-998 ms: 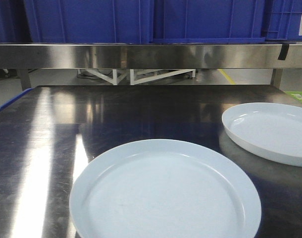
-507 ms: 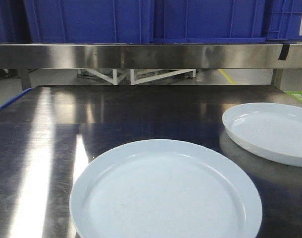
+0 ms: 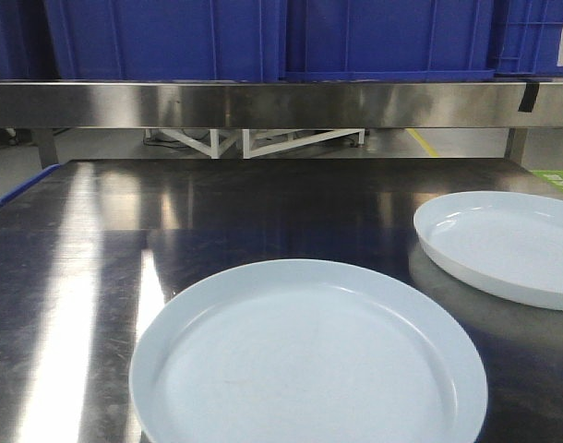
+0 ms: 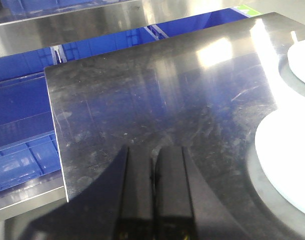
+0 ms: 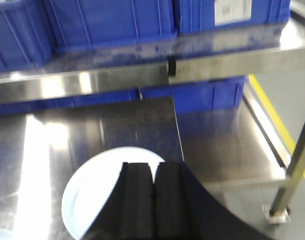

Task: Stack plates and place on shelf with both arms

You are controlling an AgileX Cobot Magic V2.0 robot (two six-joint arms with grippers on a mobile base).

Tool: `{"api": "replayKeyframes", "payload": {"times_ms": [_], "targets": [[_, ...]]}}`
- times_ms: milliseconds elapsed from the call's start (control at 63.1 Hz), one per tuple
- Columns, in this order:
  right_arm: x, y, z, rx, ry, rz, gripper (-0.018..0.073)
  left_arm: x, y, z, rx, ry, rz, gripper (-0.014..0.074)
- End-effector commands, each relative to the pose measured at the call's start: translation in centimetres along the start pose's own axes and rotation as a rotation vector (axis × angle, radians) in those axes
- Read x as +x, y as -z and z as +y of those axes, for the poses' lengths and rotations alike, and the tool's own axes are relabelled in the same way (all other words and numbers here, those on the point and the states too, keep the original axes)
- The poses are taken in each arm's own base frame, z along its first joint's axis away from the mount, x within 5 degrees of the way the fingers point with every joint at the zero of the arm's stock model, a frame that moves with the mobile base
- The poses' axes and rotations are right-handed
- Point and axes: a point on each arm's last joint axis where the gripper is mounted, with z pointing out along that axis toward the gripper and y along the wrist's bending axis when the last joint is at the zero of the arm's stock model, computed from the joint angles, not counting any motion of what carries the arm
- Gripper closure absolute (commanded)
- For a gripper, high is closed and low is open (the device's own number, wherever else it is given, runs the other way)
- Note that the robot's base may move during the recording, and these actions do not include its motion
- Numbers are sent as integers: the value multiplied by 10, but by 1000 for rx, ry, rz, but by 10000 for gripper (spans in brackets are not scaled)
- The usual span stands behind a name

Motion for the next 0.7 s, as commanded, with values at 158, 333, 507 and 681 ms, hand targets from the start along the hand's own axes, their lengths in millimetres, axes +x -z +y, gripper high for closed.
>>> {"api": "replayKeyframes", "payload": {"times_ms": [158, 333, 507, 681], "targets": [[-56, -59, 7, 29, 91, 296, 487, -16, 3, -3, 37, -2, -99, 513], [-57, -108, 6, 46, 92, 489, 309, -16, 3, -3, 37, -2, -99, 513], [-44, -154, 2, 58, 86, 590, 142, -16, 3, -3, 37, -2, -99, 513], [-26, -194, -2, 69, 81, 675, 129, -16, 3, -3, 37, -2, -99, 513]]}}
